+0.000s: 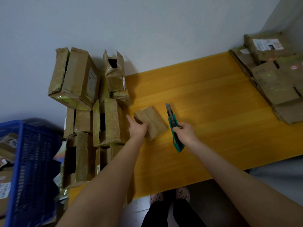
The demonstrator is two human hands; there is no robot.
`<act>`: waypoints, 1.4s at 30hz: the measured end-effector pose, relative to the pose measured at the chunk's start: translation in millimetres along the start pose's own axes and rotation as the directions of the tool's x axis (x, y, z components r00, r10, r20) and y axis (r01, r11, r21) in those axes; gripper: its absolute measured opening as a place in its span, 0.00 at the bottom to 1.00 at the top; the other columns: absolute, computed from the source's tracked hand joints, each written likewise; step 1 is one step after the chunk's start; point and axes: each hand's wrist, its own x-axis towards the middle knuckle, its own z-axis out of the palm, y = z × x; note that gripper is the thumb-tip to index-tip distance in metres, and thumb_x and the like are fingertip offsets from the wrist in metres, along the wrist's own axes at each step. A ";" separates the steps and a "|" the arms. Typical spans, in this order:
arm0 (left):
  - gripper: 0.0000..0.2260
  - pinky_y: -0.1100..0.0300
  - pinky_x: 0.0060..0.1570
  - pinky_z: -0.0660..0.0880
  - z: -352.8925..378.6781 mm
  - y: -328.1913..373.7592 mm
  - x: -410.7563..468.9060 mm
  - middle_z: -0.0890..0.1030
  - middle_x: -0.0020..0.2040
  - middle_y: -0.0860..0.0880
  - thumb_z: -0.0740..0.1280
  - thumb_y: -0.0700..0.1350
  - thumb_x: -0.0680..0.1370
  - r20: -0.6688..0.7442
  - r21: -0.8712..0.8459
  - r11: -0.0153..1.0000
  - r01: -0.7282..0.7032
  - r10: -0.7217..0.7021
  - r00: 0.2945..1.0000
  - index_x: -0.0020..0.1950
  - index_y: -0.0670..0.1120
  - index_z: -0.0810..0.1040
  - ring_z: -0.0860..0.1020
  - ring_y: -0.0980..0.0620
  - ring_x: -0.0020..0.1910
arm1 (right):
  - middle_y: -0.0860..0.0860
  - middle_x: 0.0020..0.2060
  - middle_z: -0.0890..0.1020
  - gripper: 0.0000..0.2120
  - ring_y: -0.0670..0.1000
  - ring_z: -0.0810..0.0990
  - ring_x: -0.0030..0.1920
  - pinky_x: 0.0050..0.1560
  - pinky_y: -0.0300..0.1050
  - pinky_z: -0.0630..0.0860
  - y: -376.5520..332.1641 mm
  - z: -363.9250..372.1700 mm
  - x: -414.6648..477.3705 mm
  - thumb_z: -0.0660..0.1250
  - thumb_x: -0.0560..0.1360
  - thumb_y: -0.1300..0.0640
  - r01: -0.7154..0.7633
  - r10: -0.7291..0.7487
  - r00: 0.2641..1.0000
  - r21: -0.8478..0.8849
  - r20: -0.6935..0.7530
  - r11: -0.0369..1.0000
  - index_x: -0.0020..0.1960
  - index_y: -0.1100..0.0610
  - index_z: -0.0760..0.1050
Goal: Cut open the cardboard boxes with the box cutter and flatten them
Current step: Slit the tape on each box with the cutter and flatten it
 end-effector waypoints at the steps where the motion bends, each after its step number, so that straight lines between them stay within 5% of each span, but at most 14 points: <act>1: 0.44 0.38 0.60 0.74 2.2 -4.3 -2.3 0.65 0.73 0.40 0.71 0.45 0.76 0.016 0.027 1.000 0.004 -0.004 1.000 0.78 0.60 0.42 0.72 0.36 0.65 | 0.56 0.50 0.79 0.13 0.57 0.79 0.49 0.50 0.53 0.78 0.3 4.6 2.5 0.60 0.81 0.57 -0.065 0.063 0.997 0.063 0.033 0.996 0.63 0.60 0.71; 5: 0.38 0.47 0.60 0.75 -0.1 -10.5 -7.5 0.56 0.75 0.40 0.69 0.48 0.77 0.031 0.401 0.912 -0.083 0.077 0.997 0.79 0.56 0.49 0.71 0.36 0.65 | 0.56 0.52 0.77 0.06 0.58 0.78 0.54 0.58 0.57 0.76 4.8 21.9 6.3 0.60 0.81 0.59 -0.196 0.174 0.977 0.201 0.123 0.960 0.58 0.58 0.68; 9: 0.38 0.45 0.69 0.66 -7.8 -2.4 -2.6 0.53 0.77 0.43 0.70 0.49 0.76 0.188 0.740 0.568 -0.359 0.338 0.922 0.79 0.51 0.50 0.58 0.40 0.75 | 0.55 0.54 0.76 0.12 0.56 0.76 0.52 0.54 0.53 0.76 -1.1 26.0 15.5 0.58 0.82 0.60 -0.137 0.135 0.991 0.193 0.028 0.972 0.65 0.58 0.67; 12: 0.37 0.45 0.66 0.68 -11.1 -0.3 -0.1 0.57 0.75 0.43 0.68 0.53 0.76 0.307 0.779 0.480 -0.404 0.270 0.913 0.78 0.54 0.50 0.61 0.40 0.72 | 0.55 0.52 0.76 0.13 0.55 0.75 0.48 0.48 0.49 0.74 -4.5 22.4 22.0 0.58 0.82 0.61 -0.104 0.112 0.993 0.194 -0.033 0.975 0.66 0.60 0.68; 18: 0.39 0.49 0.57 0.74 -3.5 -11.9 -15.0 0.57 0.72 0.42 0.66 0.63 0.75 0.200 0.891 0.341 -0.301 0.301 0.932 0.77 0.46 0.53 0.66 0.40 0.68 | 0.55 0.52 0.76 0.15 0.54 0.74 0.49 0.48 0.48 0.71 12.4 21.1 17.6 0.62 0.80 0.61 -0.188 0.190 0.982 0.289 0.022 0.939 0.66 0.59 0.68; 24: 0.50 0.45 0.76 0.50 9.8 -0.1 -7.3 0.49 0.80 0.48 0.73 0.62 0.70 0.523 0.822 0.038 -0.568 0.347 0.779 0.79 0.49 0.44 0.48 0.44 0.78 | 0.57 0.55 0.79 0.16 0.56 0.78 0.52 0.47 0.50 0.74 17.7 19.2 22.0 0.62 0.80 0.59 -0.140 0.148 0.989 0.220 -0.018 0.965 0.66 0.59 0.68; 28: 0.45 0.44 0.73 0.59 20.7 2.6 -5.2 0.60 0.76 0.47 0.73 0.56 0.72 0.507 0.840 0.020 -0.543 0.333 0.795 0.79 0.47 0.49 0.61 0.43 0.74 | 0.51 0.43 0.79 0.14 0.51 0.79 0.39 0.35 0.45 0.76 26.3 4.1 15.1 0.64 0.78 0.53 0.018 -0.028 0.993 -0.084 -0.111 0.996 0.62 0.56 0.70; 31: 0.44 0.43 0.71 0.61 20.1 2.5 -5.1 0.59 0.74 0.45 0.74 0.53 0.72 0.490 0.859 -0.018 -0.511 0.314 0.813 0.79 0.47 0.50 0.60 0.41 0.73 | 0.47 0.37 0.78 0.16 0.50 0.76 0.31 0.27 0.42 0.70 38.3 -13.7 10.1 0.64 0.77 0.50 0.095 -0.139 0.981 -0.285 -0.136 0.954 0.64 0.50 0.71; 42: 0.42 0.47 0.68 0.69 17.7 8.2 -3.9 0.59 0.74 0.46 0.74 0.45 0.73 0.493 0.857 0.017 -0.515 0.262 0.830 0.79 0.48 0.51 0.60 0.41 0.72 | 0.49 0.40 0.79 0.18 0.53 0.81 0.37 0.36 0.50 0.81 45.8 -23.3 7.9 0.66 0.76 0.52 0.154 -0.178 0.983 -0.345 -0.040 0.926 0.65 0.49 0.73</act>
